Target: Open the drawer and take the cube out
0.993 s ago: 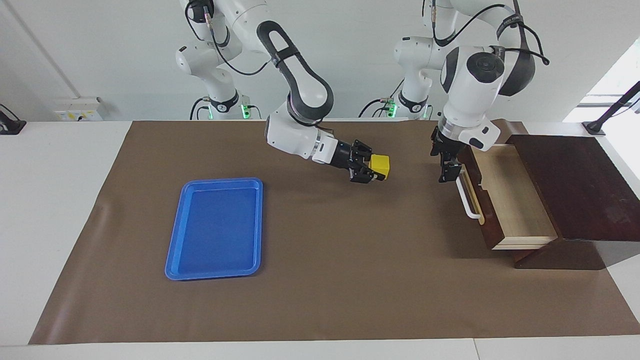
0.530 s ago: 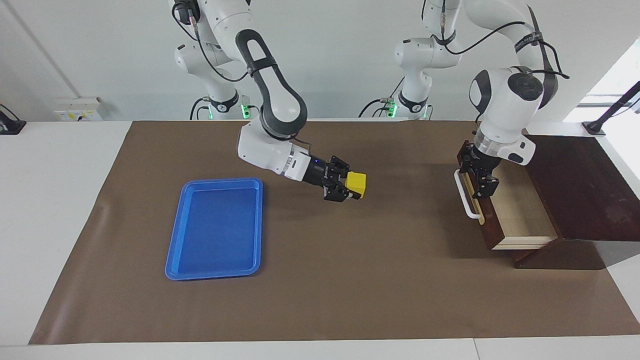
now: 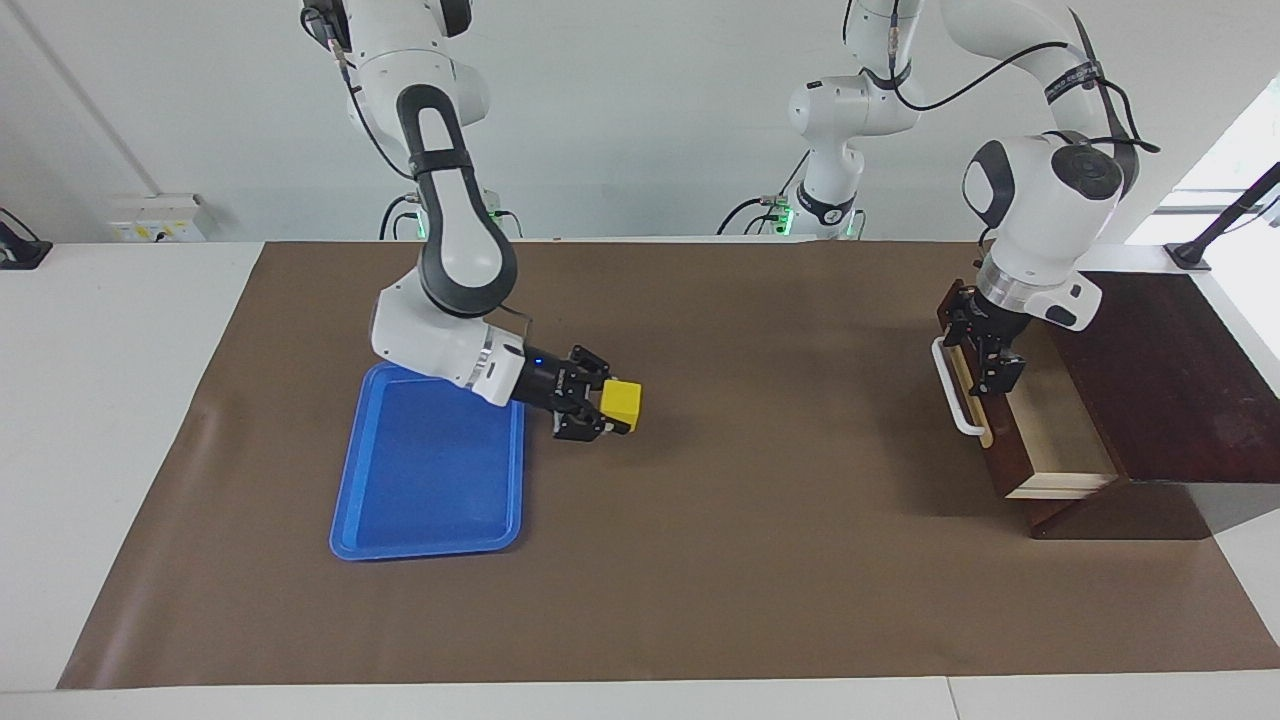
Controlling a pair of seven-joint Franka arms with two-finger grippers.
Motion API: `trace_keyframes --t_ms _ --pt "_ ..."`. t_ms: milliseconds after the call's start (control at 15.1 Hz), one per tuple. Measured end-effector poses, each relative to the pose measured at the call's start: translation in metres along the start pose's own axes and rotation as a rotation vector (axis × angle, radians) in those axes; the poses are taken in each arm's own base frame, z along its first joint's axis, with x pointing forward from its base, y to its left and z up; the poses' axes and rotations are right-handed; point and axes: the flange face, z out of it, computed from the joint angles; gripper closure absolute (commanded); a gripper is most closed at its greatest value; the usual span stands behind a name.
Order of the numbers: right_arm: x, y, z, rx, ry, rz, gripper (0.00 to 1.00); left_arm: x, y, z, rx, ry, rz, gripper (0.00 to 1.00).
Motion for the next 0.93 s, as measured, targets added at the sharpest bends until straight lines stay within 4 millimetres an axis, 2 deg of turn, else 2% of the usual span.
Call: trace_keyframes --t_ms 132,331,463,596,728,861,927 --pt "-0.025 0.003 -0.023 -0.015 -0.027 0.026 1.0 0.021 -0.003 0.001 -0.002 0.0 0.026 0.0" --pt "-0.05 0.005 -0.047 -0.015 -0.056 0.022 1.0 0.022 -0.003 -0.004 0.014 0.002 0.085 0.0" --pt "-0.073 0.002 -0.063 -0.023 -0.059 -0.024 1.0 0.018 0.001 -0.027 0.048 -0.007 0.187 0.0" --pt "-0.097 -0.001 -0.072 -0.025 -0.058 -0.082 1.0 0.0 0.007 -0.065 0.064 -0.014 0.311 0.0" --pt "-0.109 -0.002 -0.076 -0.026 -0.057 -0.127 1.0 -0.033 0.009 -0.098 0.082 -0.024 0.466 0.0" --pt "-0.117 -0.003 -0.074 -0.02 -0.058 -0.161 1.0 -0.061 0.005 -0.118 0.1 -0.039 0.676 0.0" --pt "-0.122 -0.004 -0.071 -0.014 -0.059 -0.168 1.0 -0.068 0.001 -0.124 0.111 -0.049 0.787 0.0"
